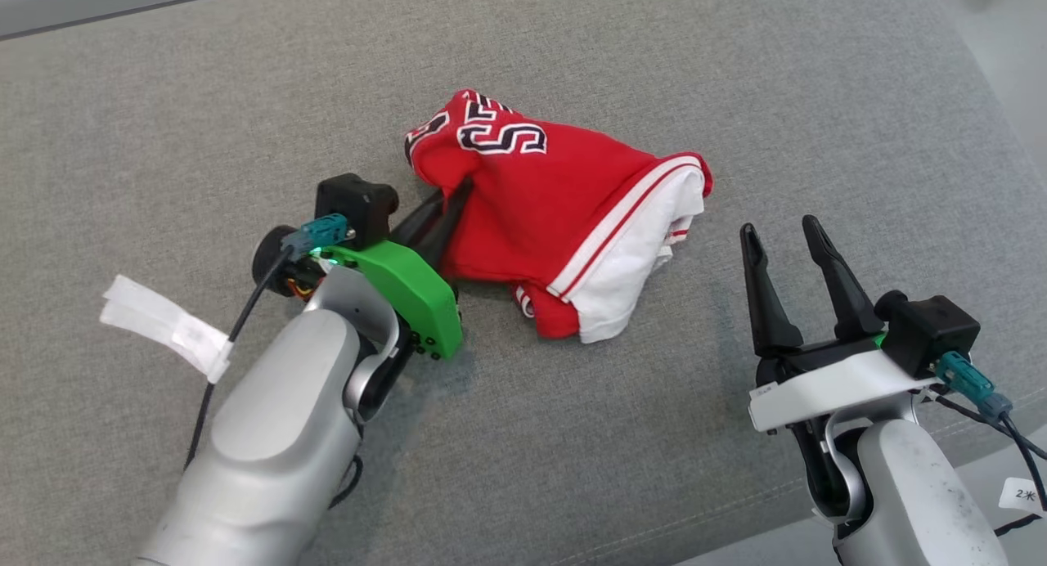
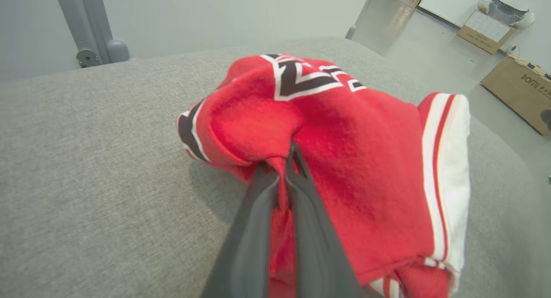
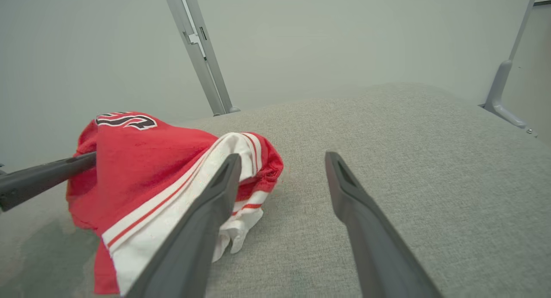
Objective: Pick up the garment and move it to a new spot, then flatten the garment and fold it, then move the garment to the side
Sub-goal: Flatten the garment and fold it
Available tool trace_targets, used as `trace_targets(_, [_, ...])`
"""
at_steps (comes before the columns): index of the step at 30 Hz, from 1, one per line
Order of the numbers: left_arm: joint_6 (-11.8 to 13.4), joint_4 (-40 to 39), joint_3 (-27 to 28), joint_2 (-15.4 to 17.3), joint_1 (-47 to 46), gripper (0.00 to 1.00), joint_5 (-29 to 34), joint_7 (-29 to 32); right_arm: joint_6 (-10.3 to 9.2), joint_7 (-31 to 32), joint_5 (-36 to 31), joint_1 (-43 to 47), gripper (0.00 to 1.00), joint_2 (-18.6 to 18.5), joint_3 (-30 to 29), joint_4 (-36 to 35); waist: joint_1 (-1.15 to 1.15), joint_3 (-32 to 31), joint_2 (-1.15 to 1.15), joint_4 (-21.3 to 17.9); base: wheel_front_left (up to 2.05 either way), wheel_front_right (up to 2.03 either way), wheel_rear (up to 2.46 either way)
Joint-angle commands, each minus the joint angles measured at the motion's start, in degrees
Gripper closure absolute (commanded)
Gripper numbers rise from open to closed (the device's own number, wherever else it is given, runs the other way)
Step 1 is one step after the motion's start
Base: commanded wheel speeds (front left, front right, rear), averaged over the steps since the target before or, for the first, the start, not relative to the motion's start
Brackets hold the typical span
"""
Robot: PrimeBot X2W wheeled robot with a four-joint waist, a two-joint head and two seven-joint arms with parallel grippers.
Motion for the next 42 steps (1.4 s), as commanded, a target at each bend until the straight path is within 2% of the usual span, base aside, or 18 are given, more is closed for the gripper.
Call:
trace_targets(1, [-0.1, 0.0, 0.1, 0.8, -1.1, 1.00, 0.6, -1.0, 0.00, -0.3, 0.3, -0.3, 0.00, -0.1, -0.1, 0.3, 0.00, -0.1, 0.00, 0.2, 0.00, 0.00, 0.00])
trace_targets(5, [2.2, -2.8, 0.1, 2.4, -2.4, 1.00, 3.9, -4.8, 0.00, -0.6, 0.5, 0.3, 0.00, -0.5, -0.5, 1.0, 0.00, -0.6, 0.00, 1.9, 0.00, 0.00, 0.00])
trace_targets(9, [6.4, -9.4, 0.1, 4.8, -1.9, 1.00, 7.3, -5.6, 0.00, -0.5, 0.8, 0.9, 0.00, -0.9, -1.0, 1.3, 0.00, -1.4, 0.00, 4.3, 0.00, 0.00, 0.00])
trace_targets(15, [14.4, -23.4, 1.6, 9.7, 1.9, 1.00, 11.1, -2.2, 0.00, 0.4, 1.1, 1.2, 0.00, -1.3, -1.8, 1.0, 0.00, -2.2, 0.00, 8.5, 0.00, 0.00, 0.00])
trace_targets(20, [20.7, -38.3, 3.6, 15.5, 6.7, 1.00, 14.2, 3.0, 0.00, 1.4, 1.6, 1.3, 0.00, -1.4, -2.2, 0.6, 0.00, -2.4, 0.00, 11.9, 0.00, 0.00, 0.00])
trace_targets(23, [20.8, -42.0, 2.3, 16.0, 9.1, 1.00, 13.4, 5.6, 0.00, 1.9, 1.8, 0.9, 0.00, -1.2, -2.0, 0.3, 0.00, -2.3, 0.00, 12.3, 0.00, 0.00, 0.00])
trace_targets(27, [19.3, -41.4, -0.8, 14.2, 10.8, 1.00, 12.2, 7.0, 0.00, 2.0, 2.1, 0.2, 0.00, -1.2, -1.5, 0.2, 0.00, -1.9, 0.00, 11.9, 0.00, 0.00, 0.00])
trace_targets(34, [14.4, -30.5, -8.1, 6.4, 11.5, 1.00, 9.0, 5.7, 0.00, 2.0, 2.9, -0.2, 0.00, -1.0, -0.8, 1.0, 0.00, -0.6, 0.00, 8.7, 0.00, 0.00, 0.00])
trace_targets(37, [12.9, -24.6, -9.3, 3.4, 10.1, 1.00, 7.7, 4.3, 0.00, 1.7, 3.4, -0.5, 0.00, -0.8, -0.6, 1.5, 0.00, 0.0, 0.00, 7.2, 0.00, 0.00, 0.00])
trace_targets(38, [12.5, -22.5, -9.3, 2.6, 9.7, 0.89, 7.5, 3.7, 0.00, 1.5, 3.4, -0.5, 0.00, -0.8, -0.6, 1.6, 0.00, 0.1, 0.00, 6.9, 0.00, 0.00, 0.00])
trace_targets(39, [12.3, -20.7, -9.5, 1.8, 9.5, 0.56, 7.1, 3.2, 0.00, 1.4, 3.6, -0.5, 0.00, -0.7, -0.7, 1.7, 0.00, 0.2, 0.00, 6.5, 0.00, 0.00, 0.00])
trace_targets(40, [11.9, -19.2, -9.6, 1.1, 9.3, 0.00, 6.9, 2.6, 0.00, 1.3, 3.7, -0.5, 0.00, -0.7, -0.7, 1.8, 0.00, 0.3, 0.00, 6.3, 0.00, 0.00, 0.00])
trace_targets(42, [11.2, -17.0, -9.7, 0.3, 8.3, 0.00, 7.1, 0.8, 0.00, 1.0, 3.7, -0.4, 0.00, -0.7, -1.1, 2.1, 0.00, 0.4, 0.00, 6.1, 0.00, 0.00, 0.00])
